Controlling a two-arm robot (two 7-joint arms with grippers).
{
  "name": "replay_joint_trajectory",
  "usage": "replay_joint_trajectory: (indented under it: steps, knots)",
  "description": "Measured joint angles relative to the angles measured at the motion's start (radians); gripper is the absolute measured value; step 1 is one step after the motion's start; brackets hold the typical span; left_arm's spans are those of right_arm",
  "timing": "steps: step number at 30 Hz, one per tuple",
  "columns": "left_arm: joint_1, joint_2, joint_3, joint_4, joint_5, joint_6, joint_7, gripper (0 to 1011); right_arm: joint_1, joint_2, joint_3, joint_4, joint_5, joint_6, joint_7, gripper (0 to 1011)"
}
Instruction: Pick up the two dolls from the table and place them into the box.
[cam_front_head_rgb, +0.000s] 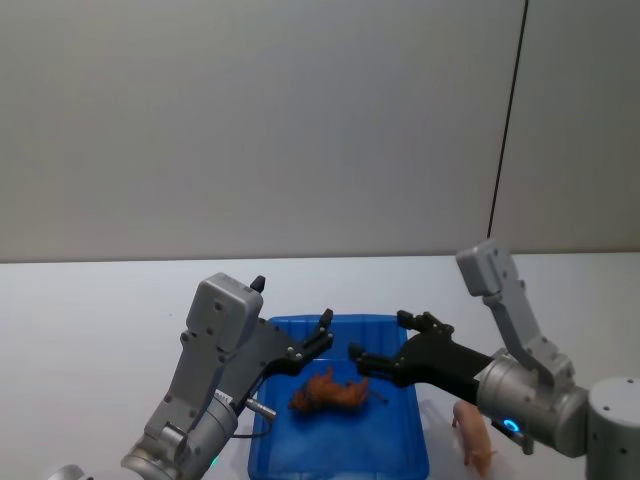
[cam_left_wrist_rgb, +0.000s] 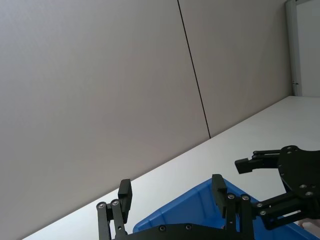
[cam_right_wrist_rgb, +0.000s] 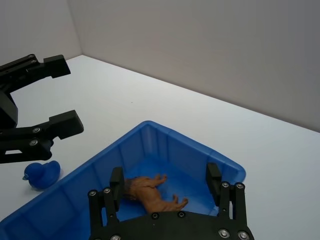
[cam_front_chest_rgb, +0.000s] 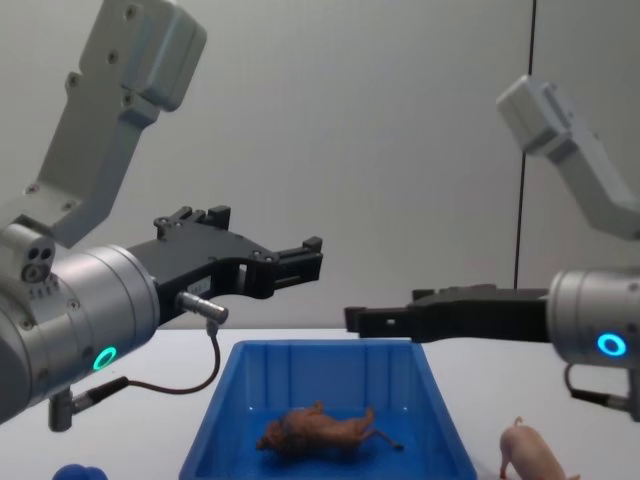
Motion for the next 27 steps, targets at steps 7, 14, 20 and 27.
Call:
replay_joint_trajectory:
  steps: [7, 14, 20, 27]
  knots:
    - [0.000, 0.000, 0.000, 0.000, 0.000, 0.000, 0.000, 1003, -0.040, 0.034, 0.016, -0.050, 0.013, -0.015, -0.028, 1001]
    - [0.000, 0.000, 0.000, 0.000, 0.000, 0.000, 0.000, 1003, -0.102, 0.078, 0.034, -0.111, 0.039, -0.015, -0.063, 1001]
    - [0.000, 0.000, 0.000, 0.000, 0.000, 0.000, 0.000, 1003, -0.153, 0.113, 0.046, -0.157, 0.060, -0.005, -0.089, 1001]
    - [0.000, 0.000, 0.000, 0.000, 0.000, 0.000, 0.000, 1003, -0.218, 0.153, 0.058, -0.206, 0.086, 0.014, -0.128, 1001]
